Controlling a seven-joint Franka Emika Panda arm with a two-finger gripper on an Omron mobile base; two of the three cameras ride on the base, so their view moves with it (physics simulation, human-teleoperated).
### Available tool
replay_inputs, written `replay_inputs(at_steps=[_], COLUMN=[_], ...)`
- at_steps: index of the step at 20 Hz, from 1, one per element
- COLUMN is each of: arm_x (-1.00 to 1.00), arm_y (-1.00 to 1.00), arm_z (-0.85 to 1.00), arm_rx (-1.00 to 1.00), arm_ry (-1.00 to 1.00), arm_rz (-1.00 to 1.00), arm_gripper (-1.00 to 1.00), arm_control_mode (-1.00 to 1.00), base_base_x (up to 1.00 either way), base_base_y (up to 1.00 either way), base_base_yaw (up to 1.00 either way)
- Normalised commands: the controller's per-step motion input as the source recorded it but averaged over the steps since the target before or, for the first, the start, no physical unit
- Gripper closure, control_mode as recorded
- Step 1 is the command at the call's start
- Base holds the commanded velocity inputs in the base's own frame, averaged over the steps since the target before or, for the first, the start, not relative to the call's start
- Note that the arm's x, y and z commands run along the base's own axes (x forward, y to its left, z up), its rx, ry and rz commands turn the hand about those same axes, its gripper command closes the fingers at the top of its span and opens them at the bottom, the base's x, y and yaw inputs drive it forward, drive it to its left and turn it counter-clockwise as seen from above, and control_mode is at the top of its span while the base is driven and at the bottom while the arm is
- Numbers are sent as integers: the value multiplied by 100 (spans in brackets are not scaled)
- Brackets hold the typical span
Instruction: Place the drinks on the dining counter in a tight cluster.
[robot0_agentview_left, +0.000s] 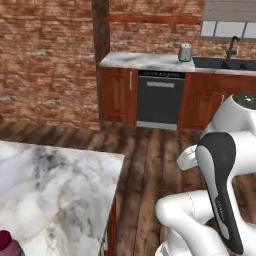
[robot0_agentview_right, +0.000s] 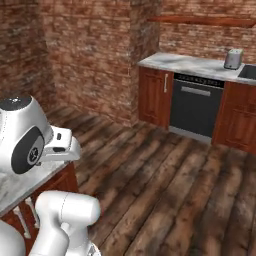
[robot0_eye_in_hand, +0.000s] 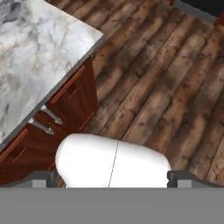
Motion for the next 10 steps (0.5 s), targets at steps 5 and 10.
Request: replay_inputs(at_steps=[5,10], arm_x=[0,0], arm_y=[0,0], arm_z=[0,0], arm_rx=[0,0], arm_ry=[0,0], arm_rz=[0,0], arm_gripper=[-100,-100], arm_control_mode=[100,100], base_base_x=[12,10], base_base_y=[18,15], base_base_yaw=[-96,-96])
